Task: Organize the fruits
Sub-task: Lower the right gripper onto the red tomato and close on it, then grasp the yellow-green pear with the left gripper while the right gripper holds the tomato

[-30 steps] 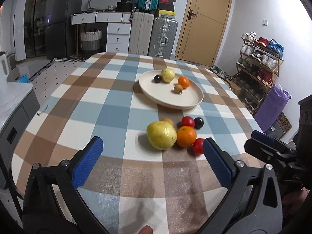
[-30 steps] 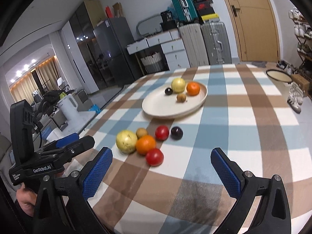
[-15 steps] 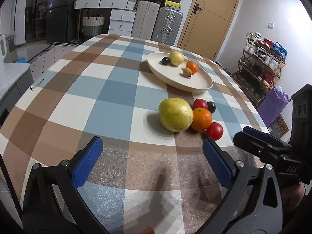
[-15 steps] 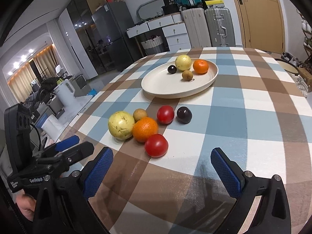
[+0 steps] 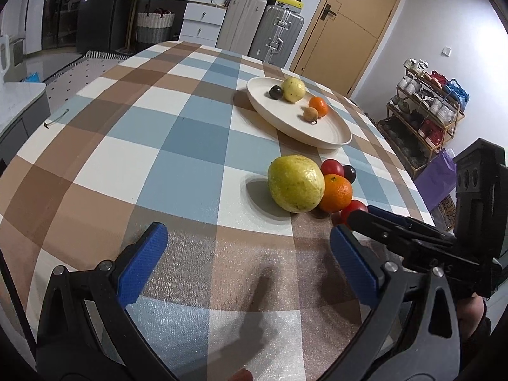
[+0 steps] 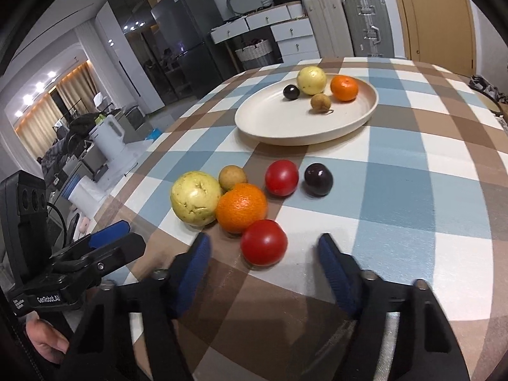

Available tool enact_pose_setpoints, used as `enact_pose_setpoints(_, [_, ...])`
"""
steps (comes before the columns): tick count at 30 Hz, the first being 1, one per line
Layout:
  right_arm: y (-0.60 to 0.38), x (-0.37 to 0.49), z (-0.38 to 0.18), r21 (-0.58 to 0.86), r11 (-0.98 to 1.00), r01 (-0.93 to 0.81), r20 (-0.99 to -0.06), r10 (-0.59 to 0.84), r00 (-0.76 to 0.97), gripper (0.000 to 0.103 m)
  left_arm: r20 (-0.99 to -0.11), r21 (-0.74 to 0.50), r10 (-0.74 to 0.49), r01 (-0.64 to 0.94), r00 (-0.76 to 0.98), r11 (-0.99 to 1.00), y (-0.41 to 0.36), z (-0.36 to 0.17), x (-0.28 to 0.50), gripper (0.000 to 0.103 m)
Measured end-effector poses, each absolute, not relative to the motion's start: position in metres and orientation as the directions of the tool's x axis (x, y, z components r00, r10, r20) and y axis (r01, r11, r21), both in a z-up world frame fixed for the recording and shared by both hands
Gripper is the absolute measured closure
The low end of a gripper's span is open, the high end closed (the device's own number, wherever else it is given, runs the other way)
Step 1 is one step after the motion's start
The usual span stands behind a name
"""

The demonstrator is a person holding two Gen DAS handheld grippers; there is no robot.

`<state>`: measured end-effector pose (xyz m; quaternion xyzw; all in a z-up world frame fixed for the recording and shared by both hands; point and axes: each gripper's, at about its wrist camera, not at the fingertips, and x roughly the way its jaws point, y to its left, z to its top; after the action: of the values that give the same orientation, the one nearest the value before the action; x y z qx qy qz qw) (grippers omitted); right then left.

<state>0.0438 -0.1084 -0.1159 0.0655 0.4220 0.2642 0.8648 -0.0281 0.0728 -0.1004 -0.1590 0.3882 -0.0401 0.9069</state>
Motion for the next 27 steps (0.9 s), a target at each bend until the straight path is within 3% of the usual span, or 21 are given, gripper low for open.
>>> enact_pose_setpoints(1, [-0.107,0.045,-0.117,0.337,0.849,-0.407,-0.697,0.516,0.498,0.054,-0.693,-0.323,-0.199,-0.053,0.693,0.945,0.074,-0.101,-0.027,0.001])
enact_pose_setpoints(3, [-0.105,0.044,-0.118,0.328,0.848,-0.417,-0.700,0.515,0.495,0.059,-0.695,-0.326,-0.201,-0.054,0.690,0.944,0.074,-0.102,-0.026,0.001])
enact_pose_setpoints(5, [-0.102,0.044,-0.118,0.310,0.848,-0.430,-0.705,0.509,0.493,0.071,-0.696,-0.320,-0.196,-0.053,0.691,0.946,0.074,-0.102,-0.026,0.001])
enact_pose_setpoints(27, [-0.130,0.039,-0.116,0.409,0.814,-0.412,-0.641,0.578,0.505,0.072,-0.728,-0.294,-0.188,-0.052,0.660,0.954,0.059,-0.099,-0.004,0.001])
